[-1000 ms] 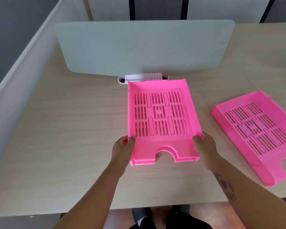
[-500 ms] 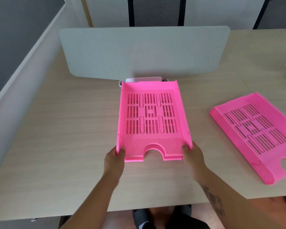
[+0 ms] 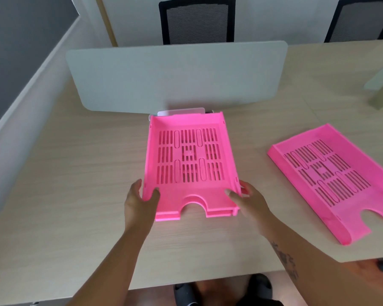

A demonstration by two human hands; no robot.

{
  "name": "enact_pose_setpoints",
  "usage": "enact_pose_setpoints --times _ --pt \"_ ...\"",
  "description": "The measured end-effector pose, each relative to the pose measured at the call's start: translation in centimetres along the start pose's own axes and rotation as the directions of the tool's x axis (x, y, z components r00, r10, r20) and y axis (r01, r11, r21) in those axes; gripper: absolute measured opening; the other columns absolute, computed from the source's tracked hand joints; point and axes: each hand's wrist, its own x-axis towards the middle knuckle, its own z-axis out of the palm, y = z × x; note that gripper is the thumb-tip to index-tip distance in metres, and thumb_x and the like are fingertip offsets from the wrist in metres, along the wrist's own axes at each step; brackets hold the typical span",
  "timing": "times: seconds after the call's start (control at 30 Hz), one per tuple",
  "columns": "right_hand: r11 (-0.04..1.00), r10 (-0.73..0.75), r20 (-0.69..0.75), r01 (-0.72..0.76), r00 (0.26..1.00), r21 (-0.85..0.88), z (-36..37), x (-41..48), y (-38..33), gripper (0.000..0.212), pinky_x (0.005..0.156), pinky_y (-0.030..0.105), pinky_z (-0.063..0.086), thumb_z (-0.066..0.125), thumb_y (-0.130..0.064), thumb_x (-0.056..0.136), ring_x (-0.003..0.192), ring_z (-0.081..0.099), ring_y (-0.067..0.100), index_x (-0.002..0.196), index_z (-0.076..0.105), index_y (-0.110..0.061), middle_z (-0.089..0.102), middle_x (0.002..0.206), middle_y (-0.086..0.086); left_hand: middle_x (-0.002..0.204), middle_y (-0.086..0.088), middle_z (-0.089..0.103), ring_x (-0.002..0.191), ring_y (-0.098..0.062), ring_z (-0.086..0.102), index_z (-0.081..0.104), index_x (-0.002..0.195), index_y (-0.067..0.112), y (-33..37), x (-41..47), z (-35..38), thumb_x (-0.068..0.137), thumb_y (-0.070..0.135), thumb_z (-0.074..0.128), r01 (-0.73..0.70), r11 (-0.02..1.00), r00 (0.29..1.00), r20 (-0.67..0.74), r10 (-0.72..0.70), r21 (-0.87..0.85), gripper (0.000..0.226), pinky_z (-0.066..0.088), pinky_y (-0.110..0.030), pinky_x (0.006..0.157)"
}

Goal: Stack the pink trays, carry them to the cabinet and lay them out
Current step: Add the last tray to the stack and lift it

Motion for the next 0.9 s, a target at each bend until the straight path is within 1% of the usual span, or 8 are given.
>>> enact_pose_setpoints --times 0.07,0.17,0.33,0.4,0.5,0.63,0.77,0.9 --pt "0.998 -0.031 0.057 0.035 0.998 -0.06 -2.1 0.3 -0.5 0.079 0.092 0.038 0.054 0.075 -0.051 0.078 0.114 0.062 0.021 0.147 0.044 -0.025 0.057 0.135 -0.005 0.132 -0.01 0.057 0.12 -0.028 0.053 0.046 0.139 0.009 2.1 -0.3 0.9 0.086 0.023 0.068 -0.19 0.974 0.971 -0.125 0.205 0.122 0.059 0.049 -0.041 0.095" --pt "0.996 -0.061 0.063 0.065 0.996 -0.066 -6.2 1.1 -0.8 0.075 0.094 0.032 0.044 0.072 -0.052 0.081 0.118 0.056 0.019 0.146 0.046 -0.024 0.053 0.136 -0.004 0.118 -0.015 0.064 0.114 -0.034 0.053 0.057 0.125 0.001 5.7 -1.6 3.9 0.082 0.016 0.074 -0.468 0.827 0.829 -0.17 0.533 0.312 0.049 0.047 -0.039 0.092" --pt "0.962 -0.123 -0.077 0.099 0.989 -0.255 -16.4 3.6 1.4 0.054 0.068 0.022 0.043 0.071 -0.042 0.085 0.094 0.062 0.017 0.13 0.061 -0.015 0.066 0.128 0.006 0.114 -0.014 0.067 0.11 -0.032 0.06 0.062 0.119 0.001 10.7 -5.1 13.3 0.083 0.011 0.072 -0.611 0.752 0.773 -0.021 0.635 0.247 0.039 0.048 -0.045 0.099" --pt "0.934 -0.16 -0.109 0.115 0.981 -0.338 -21.1 4.4 2.6 0.04 0.064 0.018 0.043 0.064 -0.029 0.093 0.091 0.062 0.015 0.129 0.061 -0.013 0.066 0.129 0.005 0.115 -0.014 0.067 0.107 -0.032 0.062 0.062 0.12 0.001 12.4 -6.9 17.7 0.083 0.011 0.072 -0.608 0.772 0.789 0.032 0.613 0.185 0.04 0.052 -0.046 0.095" --pt "0.89 -0.205 -0.144 0.123 0.968 -0.439 -27.7 5.5 4.4 0.035 0.089 0.028 0.048 0.057 -0.021 0.097 0.103 0.061 0.015 0.129 0.062 -0.009 0.066 0.13 0.006 0.115 -0.01 0.066 0.1 -0.027 0.065 0.061 0.122 0.005 14.6 -9.5 23.8 0.084 0.016 0.071 -0.532 0.84 0.847 0.084 0.525 0.105 0.04 0.054 -0.036 0.087" --pt "0.816 -0.25 -0.253 0.063 0.935 -0.574 -33.9 7.2 6.9 0.034 0.095 0.038 0.05 0.055 -0.018 0.095 0.111 0.063 0.029 0.125 0.064 -0.006 0.066 0.126 0.015 0.14 -0.002 0.052 0.116 -0.018 0.059 0.045 0.141 0.014 16.0 -12.9 30.3 0.09 0.034 0.063 -0.275 0.959 0.935 0.254 0.249 0.07 0.058 0.05 -0.03 0.092" --pt "0.736 -0.244 -0.32 -0.04 0.915 -0.675 -36.8 7.8 9.4 0.042 0.098 0.044 0.047 0.054 -0.017 0.095 0.119 0.055 0.034 0.136 0.054 -0.007 0.058 0.132 0.016 0.153 -0.001 0.039 0.13 -0.019 0.049 0.03 0.151 0.018 16.1 -15.1 34.3 0.09 0.048 0.06 0.052 0.994 0.907 0.411 -0.089 0.099 0.074 0.045 -0.03 0.092" --pt "0.794 -0.103 -0.346 -0.133 0.933 -0.594 -38.3 8.5 12.4 0.041 0.076 0.045 0.059 0.049 -0.005 0.09 0.095 0.064 0.031 0.13 0.05 -0.013 0.064 0.115 0.013 0.135 0.001 0.055 0.084 -0.004 0.059 0.047 0.133 0.017 15.9 -16.9 36.8 0.088 0.041 0.064 0.221 0.969 0.848 0.47 -0.245 0.107 0.054 0.042 -0.015 0.058"
